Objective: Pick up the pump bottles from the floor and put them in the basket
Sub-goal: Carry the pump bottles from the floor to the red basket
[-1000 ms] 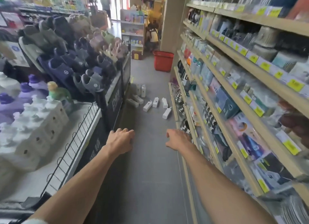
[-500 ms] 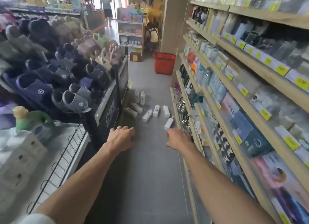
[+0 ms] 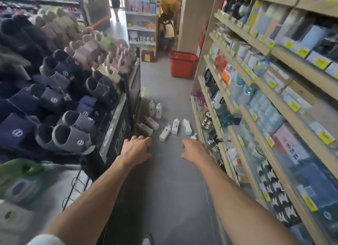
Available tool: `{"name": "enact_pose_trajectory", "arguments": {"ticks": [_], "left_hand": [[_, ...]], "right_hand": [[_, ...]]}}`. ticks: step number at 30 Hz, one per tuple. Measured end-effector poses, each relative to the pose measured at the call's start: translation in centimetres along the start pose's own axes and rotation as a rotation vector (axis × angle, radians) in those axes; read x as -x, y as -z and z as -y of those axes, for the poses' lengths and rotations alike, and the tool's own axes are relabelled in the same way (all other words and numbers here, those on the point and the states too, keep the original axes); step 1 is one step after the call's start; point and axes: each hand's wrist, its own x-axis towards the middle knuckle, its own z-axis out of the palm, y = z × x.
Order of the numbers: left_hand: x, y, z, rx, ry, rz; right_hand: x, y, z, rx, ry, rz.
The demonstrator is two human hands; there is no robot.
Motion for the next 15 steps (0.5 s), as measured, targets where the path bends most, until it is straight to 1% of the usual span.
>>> {"name": "enact_pose_trajectory", "arguments": {"ticks": [8, 15], "left_hand": [[-12.2, 2.2, 3.4, 0.0, -0.053, 0.006], [-24.3, 3.2, 4.7, -0.045, -0.073, 0.044]], "right_hand": [[-11.3, 2.0, 0.8, -0.045, -0.044, 0.015], [-22.2, 3.1, -1.9, -0.049, -0.056, 0.0]]}}
